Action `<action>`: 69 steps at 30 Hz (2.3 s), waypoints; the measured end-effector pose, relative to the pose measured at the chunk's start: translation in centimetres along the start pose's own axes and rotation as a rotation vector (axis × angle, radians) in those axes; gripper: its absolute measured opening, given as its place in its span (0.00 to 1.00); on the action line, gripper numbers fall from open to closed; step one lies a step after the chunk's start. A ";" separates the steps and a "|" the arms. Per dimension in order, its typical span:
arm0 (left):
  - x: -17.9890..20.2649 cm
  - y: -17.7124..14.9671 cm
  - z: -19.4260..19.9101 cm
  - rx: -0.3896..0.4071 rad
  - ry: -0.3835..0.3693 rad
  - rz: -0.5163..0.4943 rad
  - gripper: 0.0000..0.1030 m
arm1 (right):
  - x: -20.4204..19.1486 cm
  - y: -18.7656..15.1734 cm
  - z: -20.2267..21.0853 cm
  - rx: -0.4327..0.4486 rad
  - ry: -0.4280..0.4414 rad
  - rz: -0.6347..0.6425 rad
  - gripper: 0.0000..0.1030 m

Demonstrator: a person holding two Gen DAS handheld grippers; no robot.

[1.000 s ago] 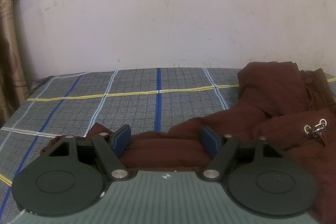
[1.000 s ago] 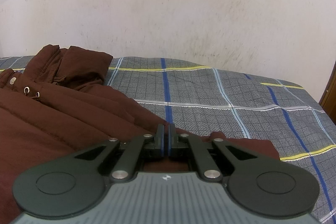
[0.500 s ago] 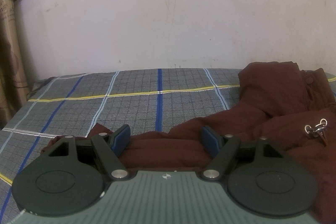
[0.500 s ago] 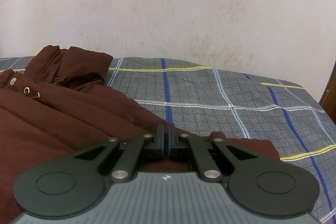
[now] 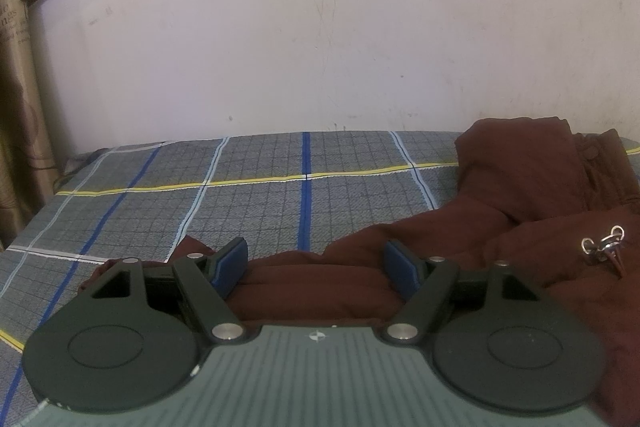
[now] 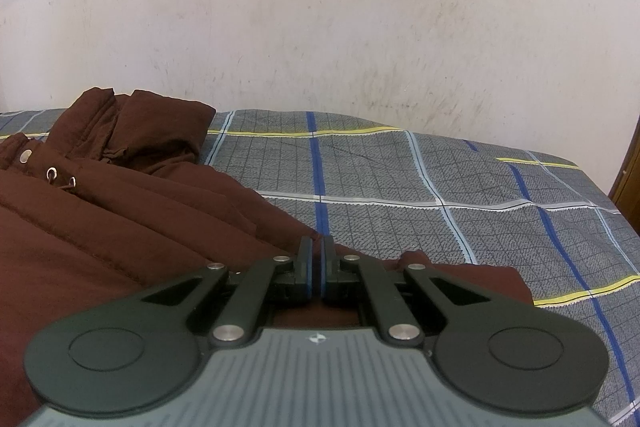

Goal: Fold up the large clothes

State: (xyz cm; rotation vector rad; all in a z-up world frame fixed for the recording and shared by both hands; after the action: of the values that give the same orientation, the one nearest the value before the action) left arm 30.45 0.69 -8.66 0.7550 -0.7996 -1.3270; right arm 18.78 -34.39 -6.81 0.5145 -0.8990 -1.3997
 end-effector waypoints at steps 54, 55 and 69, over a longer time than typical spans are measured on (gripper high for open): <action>-2.6 1.1 6.6 0.099 -0.029 0.017 0.97 | -0.1 0.0 0.1 0.000 -0.014 0.007 0.02; -3.8 1.2 7.9 0.107 -0.057 0.049 0.98 | -0.1 0.1 0.1 0.000 -0.017 0.009 0.02; -20.1 -2.0 8.8 -0.305 -0.329 0.296 0.99 | -0.9 0.3 0.3 -0.009 -0.115 0.085 0.06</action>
State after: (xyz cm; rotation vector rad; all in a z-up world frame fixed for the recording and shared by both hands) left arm 20.58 20.34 -7.10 0.1693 -0.9021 -1.2778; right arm 18.76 -33.36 -6.61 0.3879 -0.9958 -1.3660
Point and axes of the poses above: each gripper's, at about its wrist camera, not at the fingertips, and z roughly against the way its jaws point, x to its right, y to its top, the point moved 2 cm from there along -z, roughly the way its jaws point, and after that the axes turned 14 degrees about z, right-handed, at the moved point
